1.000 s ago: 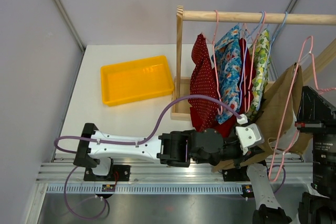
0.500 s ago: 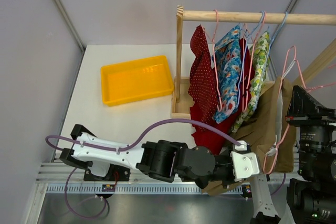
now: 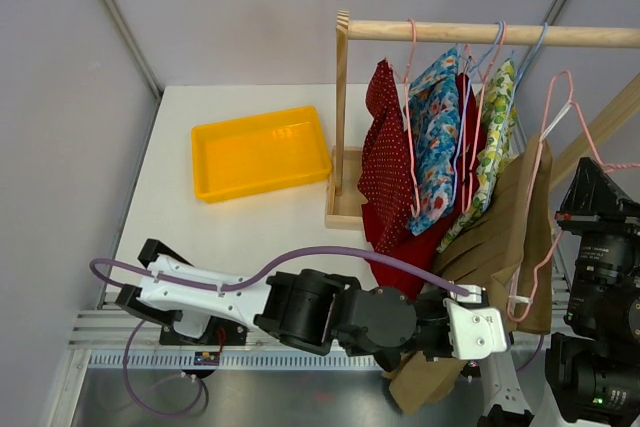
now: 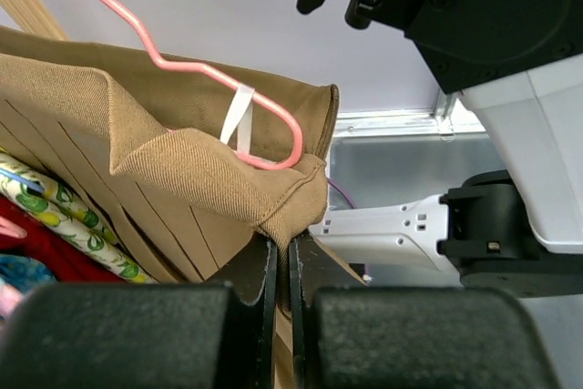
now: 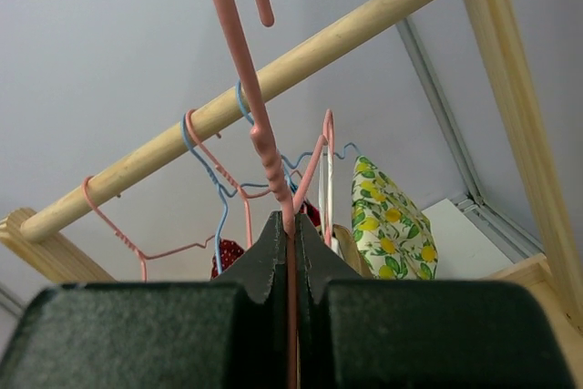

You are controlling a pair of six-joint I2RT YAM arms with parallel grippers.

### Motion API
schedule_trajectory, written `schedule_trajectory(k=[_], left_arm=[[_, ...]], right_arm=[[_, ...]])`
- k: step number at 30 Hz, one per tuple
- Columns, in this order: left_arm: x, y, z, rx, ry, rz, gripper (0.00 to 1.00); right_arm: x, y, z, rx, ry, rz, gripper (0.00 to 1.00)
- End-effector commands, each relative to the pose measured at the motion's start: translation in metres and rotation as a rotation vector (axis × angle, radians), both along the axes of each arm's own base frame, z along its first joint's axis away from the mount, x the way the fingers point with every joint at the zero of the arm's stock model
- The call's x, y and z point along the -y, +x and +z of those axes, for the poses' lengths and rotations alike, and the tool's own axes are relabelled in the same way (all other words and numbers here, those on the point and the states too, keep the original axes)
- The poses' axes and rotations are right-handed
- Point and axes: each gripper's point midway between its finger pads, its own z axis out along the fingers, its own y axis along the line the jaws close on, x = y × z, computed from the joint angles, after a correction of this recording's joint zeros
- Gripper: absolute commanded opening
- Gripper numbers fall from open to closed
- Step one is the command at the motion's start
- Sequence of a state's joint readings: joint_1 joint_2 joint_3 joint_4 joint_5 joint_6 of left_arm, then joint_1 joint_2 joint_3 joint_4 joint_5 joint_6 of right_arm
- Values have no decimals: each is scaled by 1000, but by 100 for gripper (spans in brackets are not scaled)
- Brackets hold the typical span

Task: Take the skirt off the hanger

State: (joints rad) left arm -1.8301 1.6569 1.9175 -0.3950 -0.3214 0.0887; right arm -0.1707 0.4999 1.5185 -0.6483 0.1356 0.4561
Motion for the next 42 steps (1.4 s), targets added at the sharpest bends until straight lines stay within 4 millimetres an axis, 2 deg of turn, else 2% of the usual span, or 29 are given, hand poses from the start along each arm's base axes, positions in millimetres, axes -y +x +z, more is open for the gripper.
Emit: schedule_trajectory(k=[1,5,9,11,18,19,20,21,22,23,25,26,28,30,33,34,36,38,39,40,41,42], left_arm=[[1,-63,34,-23,-89,-207,0],[12,-79,58,-20,-130,-278,0],[7,-95,64,-44,-126,-361,0],[0,-100,59,-64,-110,-394,0],[-40,-112,10,-126,18,-432,0],[-49,-112,-4,-117,46,-421,0],[-52,-113,-5,-152,44,-405,0],[-53,-111,-10,-158,50,-390,0],[-54,-108,-24,-158,75,-372,0],[-56,-104,-21,-164,53,-356,0],[-52,-92,-27,-148,45,-285,0],[-49,-86,-33,-121,56,-256,0],[-44,-72,-38,-85,58,-180,0],[-42,-72,-38,-26,57,-201,0],[-42,-74,-31,-10,59,-219,0],[-43,-74,-35,1,79,-220,0],[-41,-72,-41,40,101,-216,0],[-39,-57,-46,76,121,-144,0],[-38,-49,-49,92,130,-109,0],[-36,-32,-49,118,136,-24,0],[-35,-23,-48,135,139,12,0],[-33,-4,-46,147,141,79,0]], right_arm=[[39,13,26,81,78,-193,0],[46,26,21,83,105,-213,0],[49,38,27,103,77,-220,0],[52,38,33,108,65,-240,0],[61,40,54,131,5,-303,0],[61,38,57,136,0,-309,0],[61,39,59,135,-4,-310,0],[62,42,58,124,0,-308,0],[61,38,61,132,3,-304,0],[59,38,57,111,5,-292,0],[51,31,60,116,21,-252,0],[48,30,52,80,32,-235,0],[35,19,57,88,45,-167,0],[31,6,57,57,45,-157,0],[43,-3,50,8,27,-243,0],[43,-12,56,23,24,-249,0],[39,-19,55,14,34,-232,0],[32,-33,60,34,44,-207,0],[30,-35,55,13,62,-191,0],[24,-45,61,30,60,-171,0],[22,-44,51,-16,83,-154,0],[16,-57,57,5,86,-130,0]])
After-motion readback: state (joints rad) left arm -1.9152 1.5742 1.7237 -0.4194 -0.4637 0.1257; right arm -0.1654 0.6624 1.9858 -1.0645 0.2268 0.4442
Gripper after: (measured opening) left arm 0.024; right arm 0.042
